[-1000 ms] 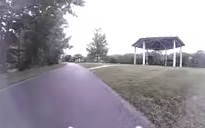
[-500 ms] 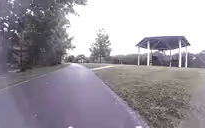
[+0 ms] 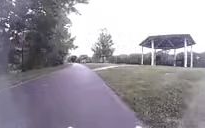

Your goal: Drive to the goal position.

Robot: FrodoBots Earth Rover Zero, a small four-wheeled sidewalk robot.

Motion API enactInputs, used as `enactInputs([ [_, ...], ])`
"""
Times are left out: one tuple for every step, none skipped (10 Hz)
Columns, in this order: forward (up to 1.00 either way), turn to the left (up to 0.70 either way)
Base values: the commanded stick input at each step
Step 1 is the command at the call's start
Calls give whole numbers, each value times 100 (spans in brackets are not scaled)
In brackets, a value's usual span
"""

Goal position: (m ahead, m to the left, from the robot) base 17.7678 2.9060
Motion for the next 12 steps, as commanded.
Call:
enactInputs([
  [70, 11],
  [70, 11],
  [70, 11],
  [70, 11],
  [70, 11],
  [70, 11],
  [70, 11],
  [70, 3],
  [70, 1],
  [70, 0],
  [70, 0],
  [70, 0],
])
